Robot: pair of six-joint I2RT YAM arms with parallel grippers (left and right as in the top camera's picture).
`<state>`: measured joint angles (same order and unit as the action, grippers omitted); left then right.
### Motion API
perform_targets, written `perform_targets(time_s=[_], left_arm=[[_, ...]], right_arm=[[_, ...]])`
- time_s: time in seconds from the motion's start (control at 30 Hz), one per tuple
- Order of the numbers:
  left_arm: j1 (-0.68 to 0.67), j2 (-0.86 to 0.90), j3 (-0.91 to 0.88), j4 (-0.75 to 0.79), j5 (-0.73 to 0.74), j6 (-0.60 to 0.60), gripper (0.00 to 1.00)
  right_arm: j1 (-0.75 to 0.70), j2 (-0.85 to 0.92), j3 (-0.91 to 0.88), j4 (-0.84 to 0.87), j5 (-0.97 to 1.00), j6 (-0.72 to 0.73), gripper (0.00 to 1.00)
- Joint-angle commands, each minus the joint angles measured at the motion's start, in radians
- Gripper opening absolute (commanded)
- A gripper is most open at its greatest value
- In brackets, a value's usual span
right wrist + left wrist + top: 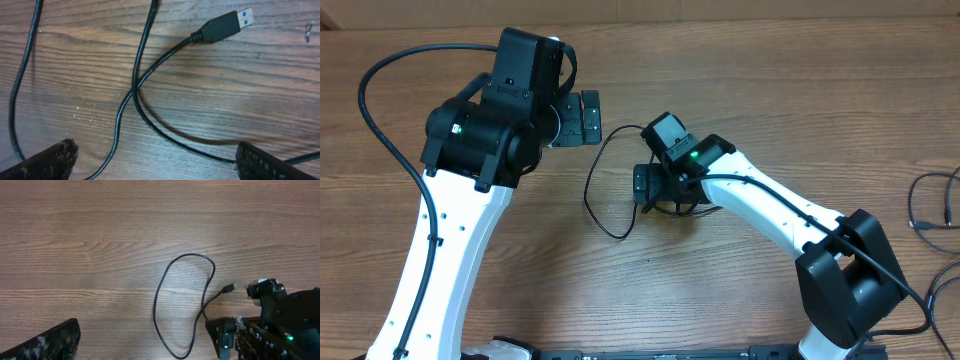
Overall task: Untangle cables
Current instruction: 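Reach the right gripper to the center cable and grasp it, then carry the black cable right with the right gripper to the edge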
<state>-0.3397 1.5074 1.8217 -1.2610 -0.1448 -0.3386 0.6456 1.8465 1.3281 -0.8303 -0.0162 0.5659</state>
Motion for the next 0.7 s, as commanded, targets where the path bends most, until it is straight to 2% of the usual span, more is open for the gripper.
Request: perform_targets(time_s=[0.0,0.43,0.67], left_arm=[[0.001,-0.002,0.011,0.002,0.007,-0.013,1.0],[0.001,-0.002,0.011,0.001,0.007,-0.013,1.0],[0.001,-0.002,0.011,0.002,0.007,-0.013,1.0]], right_arm=[[0.016,0.03,-0.009,0.015,0.05,0.01,1.0],[0.083,0.191,-0.01,0.065,0.054,0.044,1.0],[0.083,0.244,-0.01,0.054,0.155,0.043,1.0]])
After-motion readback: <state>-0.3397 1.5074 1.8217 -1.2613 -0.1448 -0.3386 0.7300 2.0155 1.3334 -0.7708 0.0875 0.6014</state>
